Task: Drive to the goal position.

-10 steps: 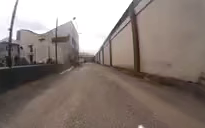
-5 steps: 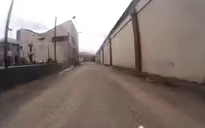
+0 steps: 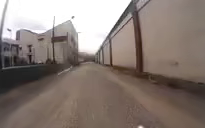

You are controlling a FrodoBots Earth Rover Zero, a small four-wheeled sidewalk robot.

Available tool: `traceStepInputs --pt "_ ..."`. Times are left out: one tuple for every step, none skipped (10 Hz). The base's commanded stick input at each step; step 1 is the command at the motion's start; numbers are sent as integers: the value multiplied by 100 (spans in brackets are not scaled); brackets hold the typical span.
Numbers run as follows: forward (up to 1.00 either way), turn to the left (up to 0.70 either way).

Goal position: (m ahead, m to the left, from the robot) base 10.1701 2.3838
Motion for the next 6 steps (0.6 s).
traceStepInputs --pt "30 0" --pt "30 0" --pt "30 0" --pt "30 0" --pt "30 0" --pt "30 0"
